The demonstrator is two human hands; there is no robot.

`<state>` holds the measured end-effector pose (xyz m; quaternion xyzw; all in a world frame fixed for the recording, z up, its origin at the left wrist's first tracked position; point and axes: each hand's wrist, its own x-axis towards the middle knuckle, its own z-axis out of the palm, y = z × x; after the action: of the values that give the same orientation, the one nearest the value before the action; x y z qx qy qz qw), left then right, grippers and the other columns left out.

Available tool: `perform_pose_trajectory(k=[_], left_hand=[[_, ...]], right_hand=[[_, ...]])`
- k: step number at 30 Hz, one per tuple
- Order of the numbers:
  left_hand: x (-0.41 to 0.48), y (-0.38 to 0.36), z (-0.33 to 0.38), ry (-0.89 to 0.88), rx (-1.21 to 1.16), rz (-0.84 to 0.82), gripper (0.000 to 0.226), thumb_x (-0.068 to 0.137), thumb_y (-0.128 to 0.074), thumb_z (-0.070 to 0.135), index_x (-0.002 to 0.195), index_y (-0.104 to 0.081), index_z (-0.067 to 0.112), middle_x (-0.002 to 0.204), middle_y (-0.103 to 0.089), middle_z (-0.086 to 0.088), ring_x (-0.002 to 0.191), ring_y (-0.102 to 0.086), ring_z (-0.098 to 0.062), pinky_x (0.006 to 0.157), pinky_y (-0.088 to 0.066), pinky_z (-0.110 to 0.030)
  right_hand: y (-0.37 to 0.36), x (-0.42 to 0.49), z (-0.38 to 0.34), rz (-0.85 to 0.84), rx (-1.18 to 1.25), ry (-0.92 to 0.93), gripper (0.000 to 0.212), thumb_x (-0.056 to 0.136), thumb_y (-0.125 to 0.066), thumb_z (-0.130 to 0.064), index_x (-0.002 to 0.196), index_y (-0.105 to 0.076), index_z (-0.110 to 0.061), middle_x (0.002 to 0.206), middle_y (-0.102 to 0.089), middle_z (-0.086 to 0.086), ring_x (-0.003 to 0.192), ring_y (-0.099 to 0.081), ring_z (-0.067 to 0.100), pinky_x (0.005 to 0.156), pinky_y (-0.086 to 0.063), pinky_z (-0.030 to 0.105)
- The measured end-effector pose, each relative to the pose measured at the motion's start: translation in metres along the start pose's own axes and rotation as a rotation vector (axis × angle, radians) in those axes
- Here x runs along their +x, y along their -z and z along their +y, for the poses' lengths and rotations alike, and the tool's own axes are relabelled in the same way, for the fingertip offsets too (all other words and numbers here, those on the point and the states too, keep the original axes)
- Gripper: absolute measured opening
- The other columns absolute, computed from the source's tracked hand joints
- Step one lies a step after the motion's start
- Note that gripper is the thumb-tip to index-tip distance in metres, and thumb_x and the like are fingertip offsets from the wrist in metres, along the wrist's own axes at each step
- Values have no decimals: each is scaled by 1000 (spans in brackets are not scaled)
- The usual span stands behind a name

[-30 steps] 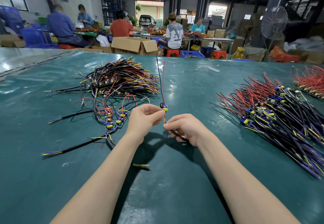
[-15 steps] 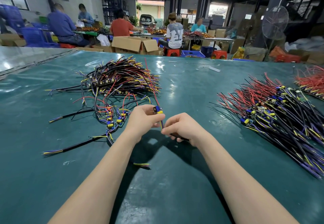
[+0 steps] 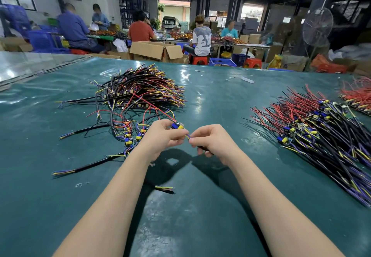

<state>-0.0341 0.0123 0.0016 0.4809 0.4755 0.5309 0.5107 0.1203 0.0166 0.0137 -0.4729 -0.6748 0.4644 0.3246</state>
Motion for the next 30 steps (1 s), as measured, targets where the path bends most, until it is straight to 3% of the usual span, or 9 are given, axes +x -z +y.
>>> perform_pose_trajectory(k=[5,9,14,20,26,30], left_hand=[[-3,8,7,131,-118,-160,20,84,-53,-12,81,-52,8,66,-71,-6,53,-64,-9,53,-53,-17],[-6,8,9,168,-145,-162,23,83,-49,-15,78,-50,8,61,-68,-5,46,-60,-8,46,-49,-16],[-3,-1,3,147,-119,-81,28,84,-49,-10,67,-48,12,56,-58,-2,44,-51,-5,43,-44,-13],[-2,-1,-3,127,-40,-73,31,83,-61,0,62,-45,17,45,-55,8,40,-52,-2,40,-40,-11],[-4,-3,-3,-83,-13,-74,27,82,-61,-8,71,-46,12,45,-52,7,42,-50,-6,45,-45,-16],[-5,4,-3,-31,-8,-149,22,84,-59,-4,77,-49,14,49,-55,6,42,-52,-4,42,-42,-15]], right_hand=[[7,1,-2,-16,92,-54,22,81,-61,0,64,-63,-14,47,-49,-3,34,-38,6,35,-21,13],[7,0,-2,-99,83,-1,22,85,-57,-1,67,-61,-13,43,-44,-9,35,-32,4,36,-20,13],[6,0,-1,-127,105,-10,26,88,-52,-1,65,-56,-12,45,-41,-7,34,-30,4,36,-16,13],[3,-1,1,-107,11,52,23,87,-58,-7,66,-61,-15,41,-43,-12,35,-32,4,36,-21,12],[5,0,3,-151,183,115,25,86,-55,0,63,-59,-9,39,-40,-6,33,-30,6,36,-20,14],[3,1,4,-215,190,113,25,86,-56,0,62,-57,-9,40,-43,-6,33,-34,7,36,-23,14]])
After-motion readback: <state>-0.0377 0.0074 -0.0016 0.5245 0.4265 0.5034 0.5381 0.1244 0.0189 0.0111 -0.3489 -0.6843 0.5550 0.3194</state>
